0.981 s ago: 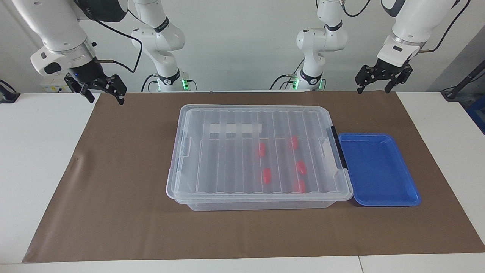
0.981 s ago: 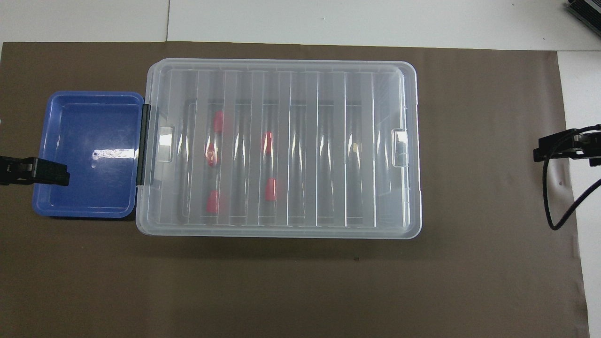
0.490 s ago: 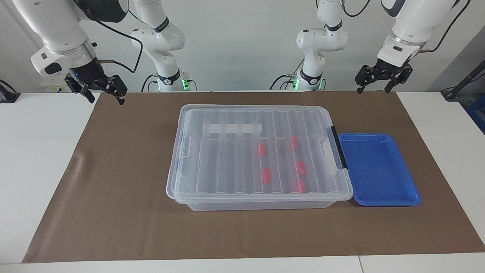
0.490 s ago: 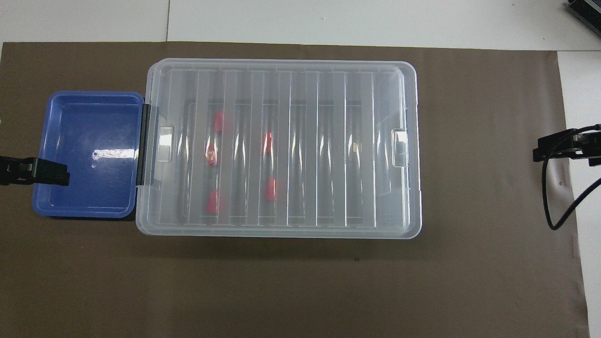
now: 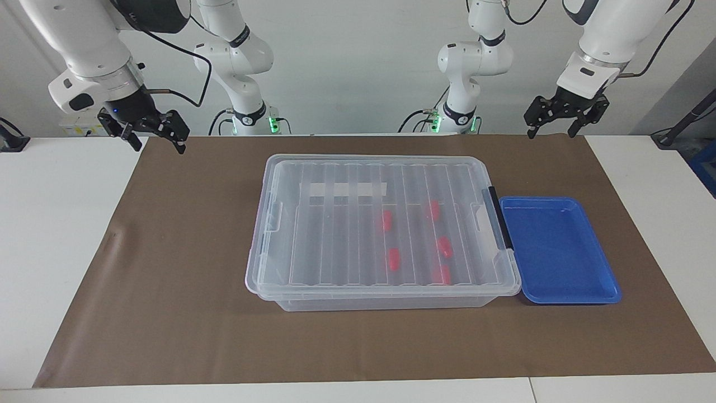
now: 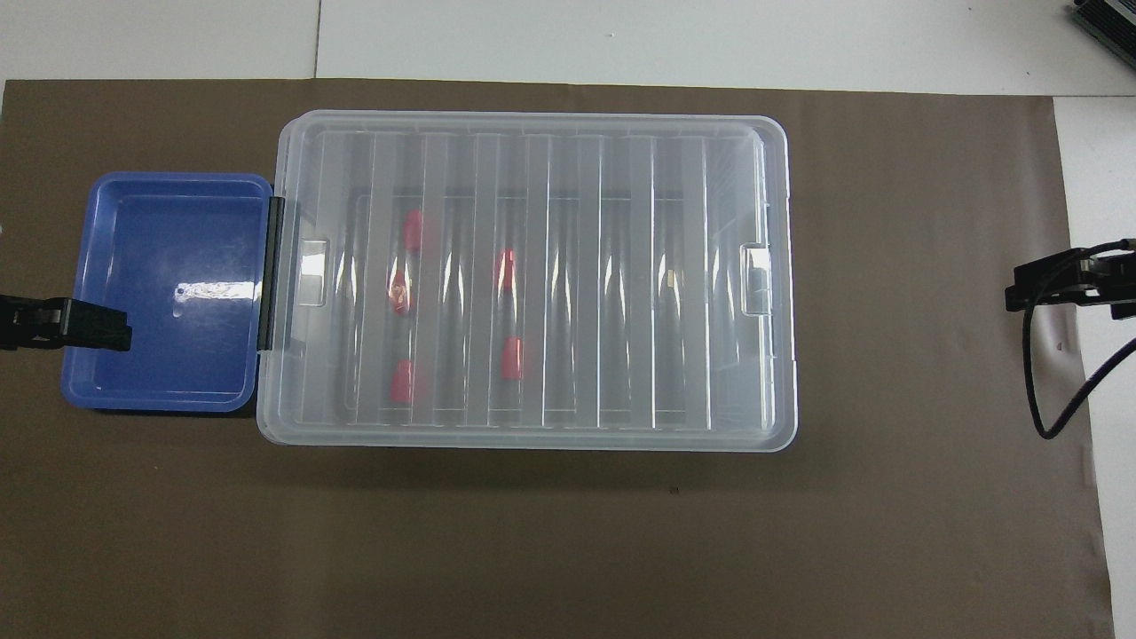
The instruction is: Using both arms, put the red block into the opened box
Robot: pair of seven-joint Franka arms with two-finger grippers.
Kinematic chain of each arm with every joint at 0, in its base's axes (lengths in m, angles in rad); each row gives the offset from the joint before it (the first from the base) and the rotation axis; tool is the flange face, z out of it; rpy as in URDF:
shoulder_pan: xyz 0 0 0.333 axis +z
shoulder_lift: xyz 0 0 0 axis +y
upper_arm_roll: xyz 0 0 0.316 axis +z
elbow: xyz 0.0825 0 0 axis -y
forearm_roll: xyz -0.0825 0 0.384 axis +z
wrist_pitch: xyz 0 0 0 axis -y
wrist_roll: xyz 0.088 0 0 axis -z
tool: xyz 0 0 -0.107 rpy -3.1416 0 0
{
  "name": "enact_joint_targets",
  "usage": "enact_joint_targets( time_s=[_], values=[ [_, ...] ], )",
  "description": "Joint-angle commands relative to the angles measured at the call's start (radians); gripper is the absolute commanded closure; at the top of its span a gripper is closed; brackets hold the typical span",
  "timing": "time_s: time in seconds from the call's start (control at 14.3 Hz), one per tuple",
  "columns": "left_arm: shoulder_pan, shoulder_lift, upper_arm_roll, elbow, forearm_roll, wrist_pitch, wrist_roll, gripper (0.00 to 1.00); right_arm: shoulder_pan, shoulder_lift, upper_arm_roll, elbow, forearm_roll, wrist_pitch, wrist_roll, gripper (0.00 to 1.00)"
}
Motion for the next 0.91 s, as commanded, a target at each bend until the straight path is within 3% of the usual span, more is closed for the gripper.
enact_joint_targets(
  time_s=[0.0, 0.84],
  values=[
    [-0.011, -0.019, 0.009, -0.016, -0.012, 0.011, -0.005, 0.0, 0.015, 0.0, -0.001, 0.007, -0.021, -0.017, 0.015, 0.0],
    [-0.011, -0.019, 0.009, -0.016, -0.012, 0.012, -0.005, 0.0, 0.043, -0.002, 0.004, 0.007, -0.03, -0.002, 0.019, 0.0]
  ],
)
